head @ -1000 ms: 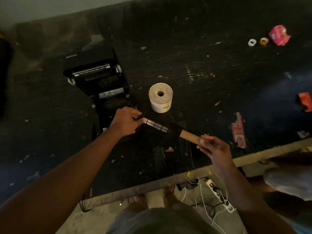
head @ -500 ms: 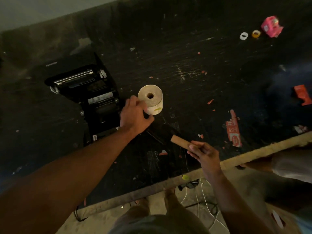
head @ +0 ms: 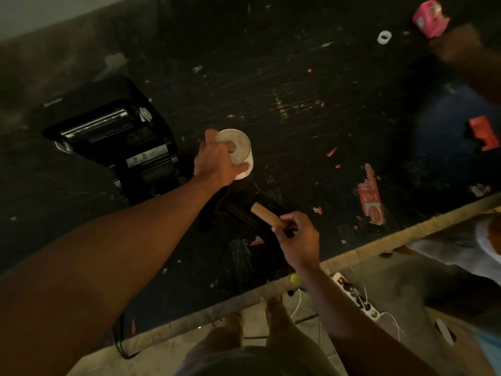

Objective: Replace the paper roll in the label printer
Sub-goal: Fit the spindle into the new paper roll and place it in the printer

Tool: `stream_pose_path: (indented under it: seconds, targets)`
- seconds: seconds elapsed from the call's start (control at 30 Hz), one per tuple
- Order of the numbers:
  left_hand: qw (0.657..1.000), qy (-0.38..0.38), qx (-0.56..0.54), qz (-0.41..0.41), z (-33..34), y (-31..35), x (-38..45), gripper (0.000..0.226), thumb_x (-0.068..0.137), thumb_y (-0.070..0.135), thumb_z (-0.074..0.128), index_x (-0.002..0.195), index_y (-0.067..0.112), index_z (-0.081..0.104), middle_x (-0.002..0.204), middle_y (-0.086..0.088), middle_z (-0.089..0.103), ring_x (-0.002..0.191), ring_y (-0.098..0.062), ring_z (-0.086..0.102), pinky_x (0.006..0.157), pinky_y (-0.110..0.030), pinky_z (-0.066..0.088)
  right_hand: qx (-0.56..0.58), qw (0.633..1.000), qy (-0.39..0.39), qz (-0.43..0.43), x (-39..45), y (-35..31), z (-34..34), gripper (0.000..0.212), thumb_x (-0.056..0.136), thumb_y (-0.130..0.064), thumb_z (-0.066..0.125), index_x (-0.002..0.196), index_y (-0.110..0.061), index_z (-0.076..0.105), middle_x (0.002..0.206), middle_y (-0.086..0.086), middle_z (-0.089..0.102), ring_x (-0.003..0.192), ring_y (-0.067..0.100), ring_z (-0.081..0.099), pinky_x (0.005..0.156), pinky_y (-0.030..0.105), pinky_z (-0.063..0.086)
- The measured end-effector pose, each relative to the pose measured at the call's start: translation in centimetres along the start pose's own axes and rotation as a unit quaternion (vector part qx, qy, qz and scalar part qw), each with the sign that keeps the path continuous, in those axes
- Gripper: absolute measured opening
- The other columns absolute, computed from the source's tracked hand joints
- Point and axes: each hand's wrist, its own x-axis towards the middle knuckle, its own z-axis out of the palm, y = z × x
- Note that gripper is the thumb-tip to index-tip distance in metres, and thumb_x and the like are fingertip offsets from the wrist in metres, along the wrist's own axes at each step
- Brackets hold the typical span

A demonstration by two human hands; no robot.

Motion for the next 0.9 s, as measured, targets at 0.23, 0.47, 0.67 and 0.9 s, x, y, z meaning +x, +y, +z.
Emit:
stream_pose_path:
  seconds: [0.23, 0.47, 0.67, 0.9]
  targets:
    - [0.982, -0.001, -0.185, -0.046, -2.2, -2.3, 0.2, 0.042, 0.064, 0.066, 0.084, 0.085, 0.031, 0.074, 0.12, 0.003, 0.061, 0.106, -0.017, 0.064, 0.07, -0.022, 0.045, -0.144, 0.989, -0.001, -0.044, 0.0, -1.1, 0.8, 0.031, 0.083, -0.033, 0.082, 0.108, -0.026, 0.065, 0.112, -0.006, 0.066, 0.109, 0.019, 0.061, 0.087, 0.035, 0.042]
    - [0.875, -0.031, -0.458, -0.157, -4.1, -2.6, -6.3, 0.037, 0.051, 0.065, 0.087, 0.077, 0.041, 0.081, 0.104, 0.007, 0.078, 0.101, -0.015, 0.074, 0.093, -0.048, 0.062, -0.044, 0.986, 0.065, -0.145, 2.7, -8.7, -0.9, 0.031, 0.09, -0.046, 0.072, 0.114, -0.027, 0.067, 0.111, -0.008, 0.062, 0.095, 0.008, 0.06, 0.09, 0.037, 0.051]
    - [0.838, -0.021, -0.514, -0.179, -4.0, -2.2, -10.6, 0.028, 0.061, 0.059, 0.088, 0.081, 0.041, 0.081, 0.093, 0.012, 0.08, 0.092, -0.009, 0.077, 0.092, -0.048, 0.063, -0.059, 0.971, 0.001, -0.23, 3.1, -14.7, -0.9, 0.032, 0.086, -0.037, 0.076, 0.116, -0.026, 0.071, 0.117, -0.005, 0.061, 0.111, 0.013, 0.059, 0.095, 0.04, 0.053]
    - [0.816, 0.049, -0.539, -0.203, -4.1, -2.9, -13.0, 0.028, 0.059, 0.067, 0.084, 0.076, 0.045, 0.078, 0.106, 0.009, 0.074, 0.106, -0.013, 0.07, 0.095, -0.047, 0.061, -0.004, 0.974, -0.007, -0.225, 1.6, -14.4, -1.7, 0.015, 0.087, -0.024, 0.079, 0.092, -0.031, 0.066, 0.102, -0.012, 0.062, 0.097, 0.008, 0.062, 0.084, 0.029, 0.056]
